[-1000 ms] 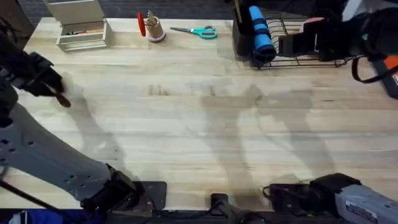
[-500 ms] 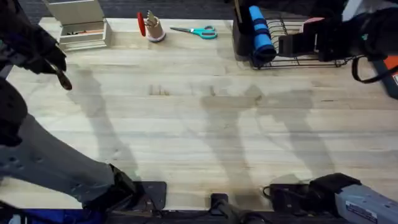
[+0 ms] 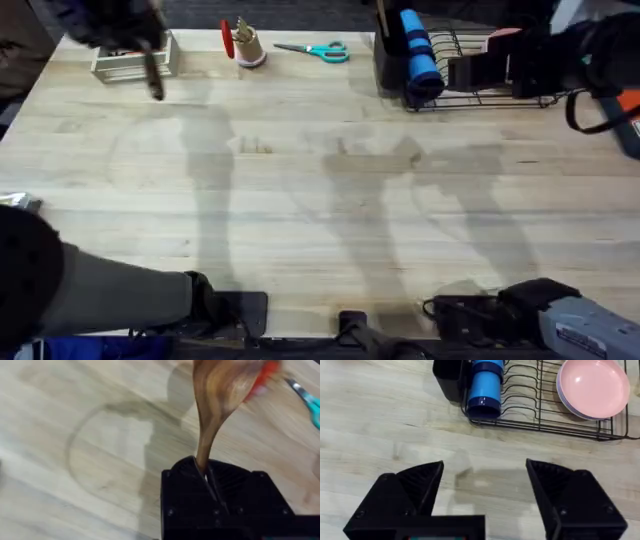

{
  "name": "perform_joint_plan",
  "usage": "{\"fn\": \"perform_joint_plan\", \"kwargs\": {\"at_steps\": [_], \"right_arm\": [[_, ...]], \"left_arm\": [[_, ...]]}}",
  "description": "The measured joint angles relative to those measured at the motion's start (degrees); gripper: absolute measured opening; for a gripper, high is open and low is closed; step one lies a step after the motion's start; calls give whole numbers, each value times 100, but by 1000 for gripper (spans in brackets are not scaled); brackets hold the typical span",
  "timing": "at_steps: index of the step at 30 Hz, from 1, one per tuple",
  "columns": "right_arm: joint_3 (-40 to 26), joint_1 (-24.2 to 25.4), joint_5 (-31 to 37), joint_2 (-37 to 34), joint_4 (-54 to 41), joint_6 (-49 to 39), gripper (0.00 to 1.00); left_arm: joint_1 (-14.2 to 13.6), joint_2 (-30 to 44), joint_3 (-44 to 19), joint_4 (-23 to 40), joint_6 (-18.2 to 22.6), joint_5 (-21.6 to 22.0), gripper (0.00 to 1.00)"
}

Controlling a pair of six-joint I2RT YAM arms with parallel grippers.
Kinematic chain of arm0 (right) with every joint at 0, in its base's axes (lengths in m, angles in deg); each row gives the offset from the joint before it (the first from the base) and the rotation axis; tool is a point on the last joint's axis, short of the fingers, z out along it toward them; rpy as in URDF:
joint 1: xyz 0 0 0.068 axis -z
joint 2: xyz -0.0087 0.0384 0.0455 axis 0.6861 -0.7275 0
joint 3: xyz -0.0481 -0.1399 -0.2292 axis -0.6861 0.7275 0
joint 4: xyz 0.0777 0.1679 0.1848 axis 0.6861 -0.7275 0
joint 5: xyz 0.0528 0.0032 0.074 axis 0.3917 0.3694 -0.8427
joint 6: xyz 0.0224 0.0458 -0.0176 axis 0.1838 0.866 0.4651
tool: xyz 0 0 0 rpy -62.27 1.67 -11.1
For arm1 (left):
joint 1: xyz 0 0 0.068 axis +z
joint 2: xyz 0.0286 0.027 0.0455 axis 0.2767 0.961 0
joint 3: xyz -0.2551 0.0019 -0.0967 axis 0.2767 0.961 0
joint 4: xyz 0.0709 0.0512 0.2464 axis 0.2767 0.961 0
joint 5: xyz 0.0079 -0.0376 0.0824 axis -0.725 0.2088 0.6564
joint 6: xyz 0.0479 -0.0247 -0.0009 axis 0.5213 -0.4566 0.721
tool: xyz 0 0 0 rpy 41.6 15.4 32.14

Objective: Pick up the spoon on the table one by one and put them onto the rack

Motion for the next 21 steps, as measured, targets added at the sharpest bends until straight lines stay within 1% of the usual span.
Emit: {"fn": "perform_joint_plan", "kwargs": {"at_steps": [5, 9, 12, 15, 19, 21], "right_arm": [[0, 0, 0, 1, 0, 0, 992], [0, 0, 0, 1, 0, 0, 992], [0, 0, 0, -1, 0, 0, 992], [0, 0, 0, -1, 0, 0, 992], [0, 0, 0, -1, 0, 0, 992], [0, 0, 0, -1, -2, 0, 992]], "left_arm": [[-908, -42, 0, 0, -1, -9, 43], [-1554, -42, 0, -95, -1, -5, 43], [-2016, -42, 0, -297, -1, -5, 43], [-2442, -42, 0, -638, -1, -7, 43], [-2893, -42, 0, -1142, 0, -5, 43], [-3071, -40, 0, -1337, -1, -7, 43]]}}
